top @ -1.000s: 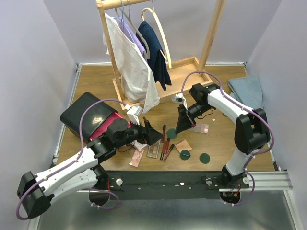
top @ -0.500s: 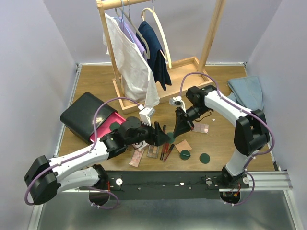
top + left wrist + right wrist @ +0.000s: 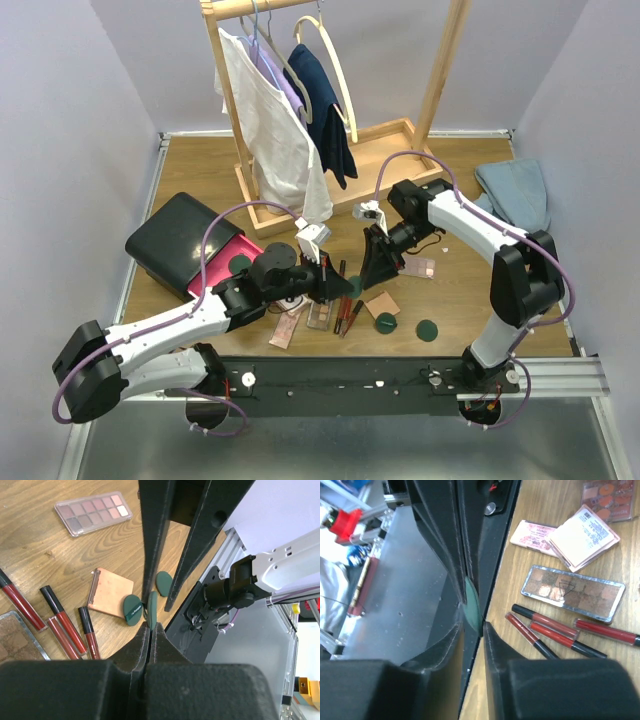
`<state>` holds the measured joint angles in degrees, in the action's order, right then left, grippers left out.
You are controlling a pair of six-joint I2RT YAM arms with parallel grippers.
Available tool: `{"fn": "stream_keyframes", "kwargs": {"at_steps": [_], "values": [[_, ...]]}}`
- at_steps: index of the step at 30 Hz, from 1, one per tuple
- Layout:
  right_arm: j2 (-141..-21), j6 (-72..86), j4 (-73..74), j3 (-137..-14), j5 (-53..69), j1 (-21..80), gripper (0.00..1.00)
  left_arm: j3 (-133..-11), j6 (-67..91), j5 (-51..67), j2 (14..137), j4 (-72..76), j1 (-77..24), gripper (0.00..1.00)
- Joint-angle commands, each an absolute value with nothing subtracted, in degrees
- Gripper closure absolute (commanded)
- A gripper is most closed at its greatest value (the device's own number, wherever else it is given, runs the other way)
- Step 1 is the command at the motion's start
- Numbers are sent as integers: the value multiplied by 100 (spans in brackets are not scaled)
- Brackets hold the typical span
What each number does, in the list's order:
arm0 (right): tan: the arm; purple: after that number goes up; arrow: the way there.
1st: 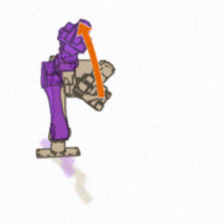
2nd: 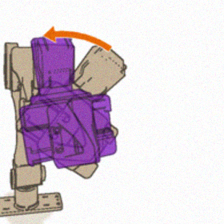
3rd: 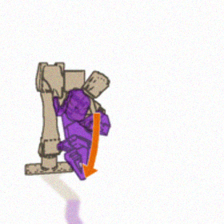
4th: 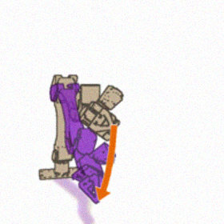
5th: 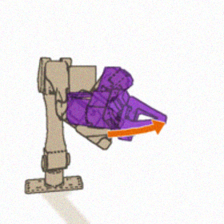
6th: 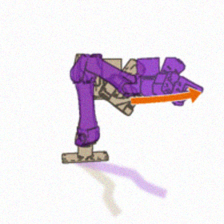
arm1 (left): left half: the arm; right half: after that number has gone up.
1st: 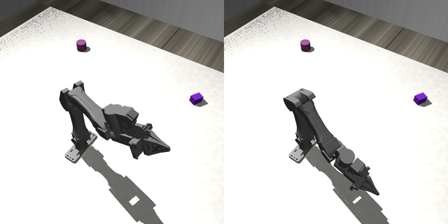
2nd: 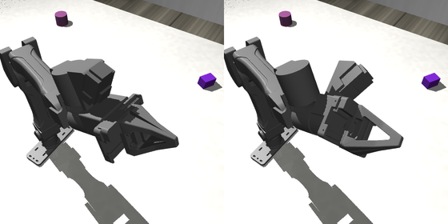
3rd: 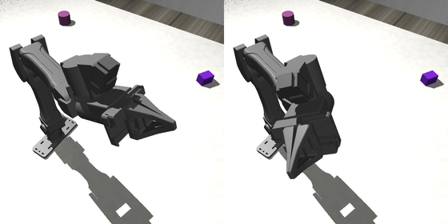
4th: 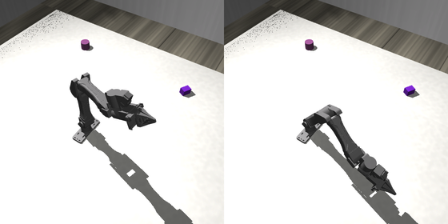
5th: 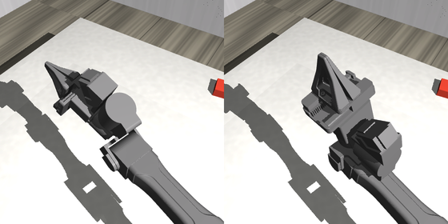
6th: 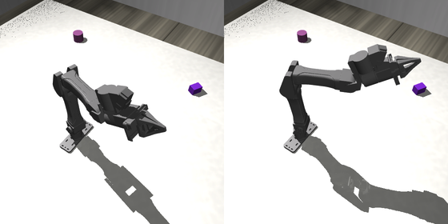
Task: Organize the makeup
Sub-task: Place the makeup tool in the drawer.
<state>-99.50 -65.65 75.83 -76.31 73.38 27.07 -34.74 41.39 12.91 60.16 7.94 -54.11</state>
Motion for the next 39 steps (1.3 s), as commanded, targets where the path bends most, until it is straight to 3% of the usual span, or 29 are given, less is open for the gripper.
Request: {"fn": "stream_keyframes", "kwargs": {"at_steps": [1, 3, 6, 10, 14, 20, 39], "values": [[-9379, -5391, 6405, -7261, 7138, 2777, 47, -3437, 4034, 1020, 5443, 687, -5440, 100], [-9046, -4148, 5550, -6824, 6489, 2777, 30, -3393, 3999, 695, 5161, 248, -5432, 100], [-8237, -3106, 4125, -6138, 5311, 2777, 15, -3375, 3946, 168, 4493, -552, -5440, 100], [-7472, -2673, 3499, -5618, 4194, 2734, 7, -3471, 3902, -561, 3431, -1703, -5440, 100], [-6927, -2418, 3052, -5204, 3509, 2471, 3, -3682, 3858, -1229, 2770, -2827, -5432, 100], [-6443, -2039, 2663, -4817, 3550, 1557, 1, -4078, 3683, -2056, 2373, -3690, -5432, 100], [-6346, -2180, 2479, -4518, 3384, 1116, 0, -4227, 3279, -3410, 2557, -3973, -5423, 100]]}}
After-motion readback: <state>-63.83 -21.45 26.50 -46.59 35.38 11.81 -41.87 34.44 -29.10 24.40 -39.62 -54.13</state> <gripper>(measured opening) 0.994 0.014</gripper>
